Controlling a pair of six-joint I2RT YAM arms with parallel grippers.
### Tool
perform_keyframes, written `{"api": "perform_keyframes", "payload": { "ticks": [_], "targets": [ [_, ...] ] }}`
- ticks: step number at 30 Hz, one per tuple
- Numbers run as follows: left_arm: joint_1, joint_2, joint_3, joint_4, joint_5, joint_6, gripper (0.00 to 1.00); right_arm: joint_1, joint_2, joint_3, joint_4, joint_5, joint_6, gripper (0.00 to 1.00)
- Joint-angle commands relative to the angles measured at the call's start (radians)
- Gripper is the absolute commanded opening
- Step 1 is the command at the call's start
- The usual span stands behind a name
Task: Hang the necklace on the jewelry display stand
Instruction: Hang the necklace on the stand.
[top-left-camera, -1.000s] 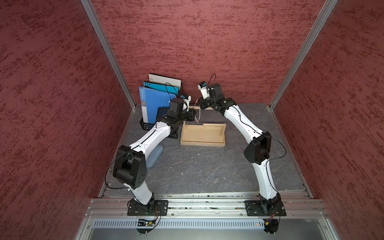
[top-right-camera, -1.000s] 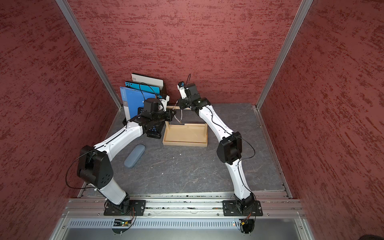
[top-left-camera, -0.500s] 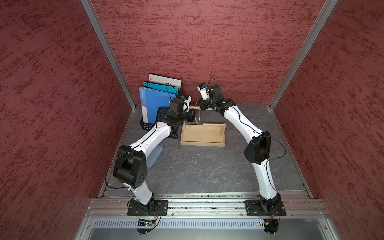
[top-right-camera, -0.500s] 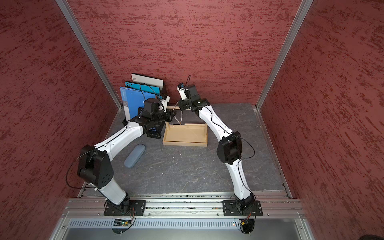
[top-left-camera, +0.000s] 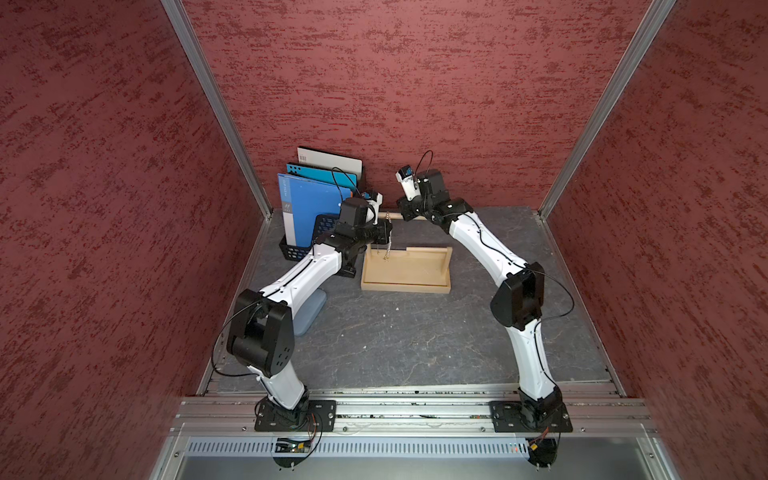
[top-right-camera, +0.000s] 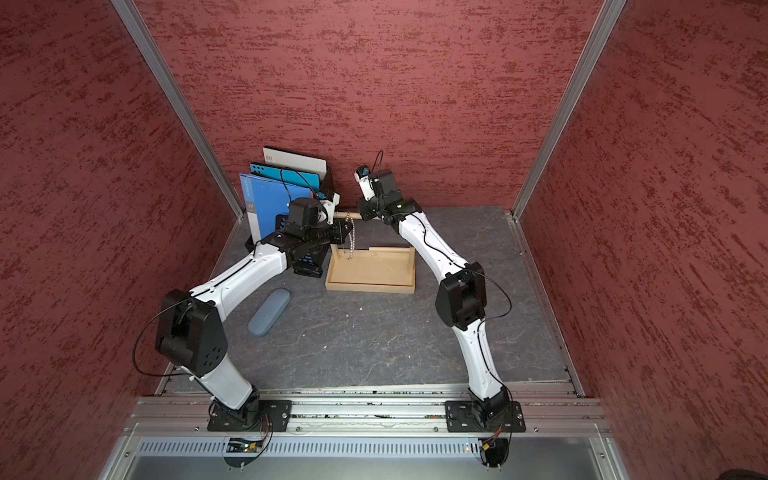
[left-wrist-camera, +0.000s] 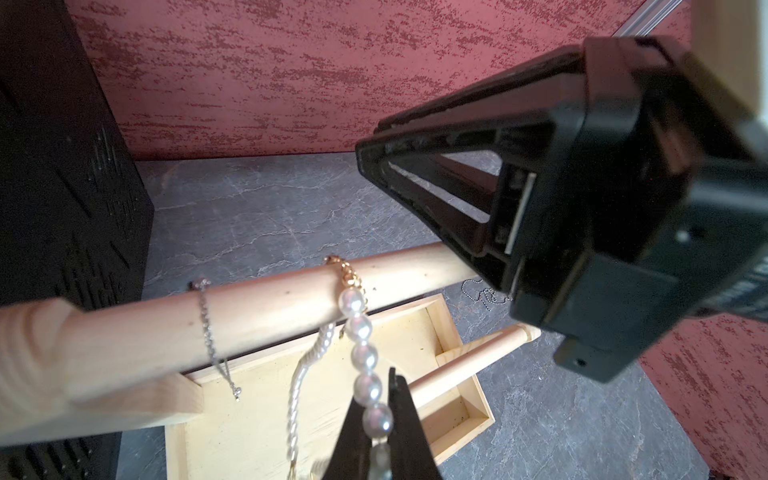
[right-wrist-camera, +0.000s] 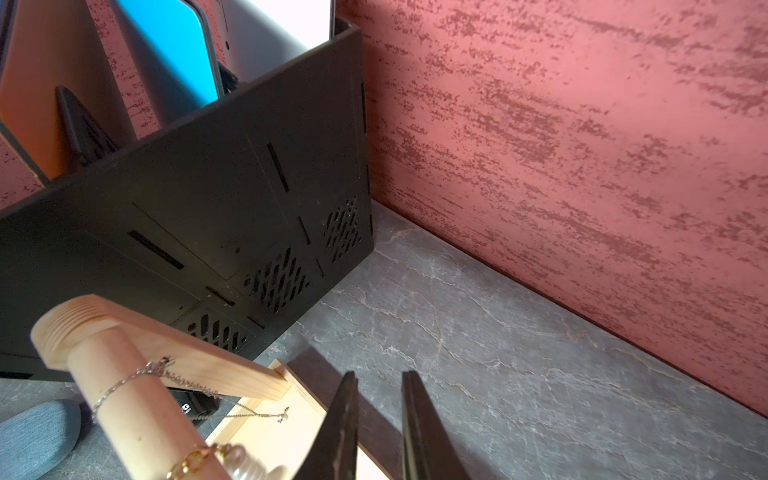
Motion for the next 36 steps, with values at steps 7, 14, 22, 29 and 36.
{"api": "perform_keyframes", "payload": {
  "ticks": [7,14,22,29,36],
  "targets": [
    [-0.003,0.009,-0.017,-0.004,-0.008,0.038,0.06,-0.003,-0.067,-0.018,-0.001,0.011,-0.008,0.22],
    [-0.003,0.014,-0.027,-0.012,-0.025,0.055,0.18,-0.003,-0.101,-0.019,0.014,0.026,0.0,0.22],
    [-0.003,0.014,-0.021,-0.004,-0.024,0.059,0.27,-0.004,-0.117,-0.022,0.007,0.04,0.012,0.23],
    [-0.003,0.009,-0.011,-0.002,-0.024,0.066,0.29,-0.004,-0.146,-0.062,0.013,0.068,0.03,0.23],
    [-0.002,-0.015,-0.014,-0.005,-0.03,0.072,0.3,-0.011,-0.215,-0.163,0.05,0.104,0.066,0.23]
  ]
}}
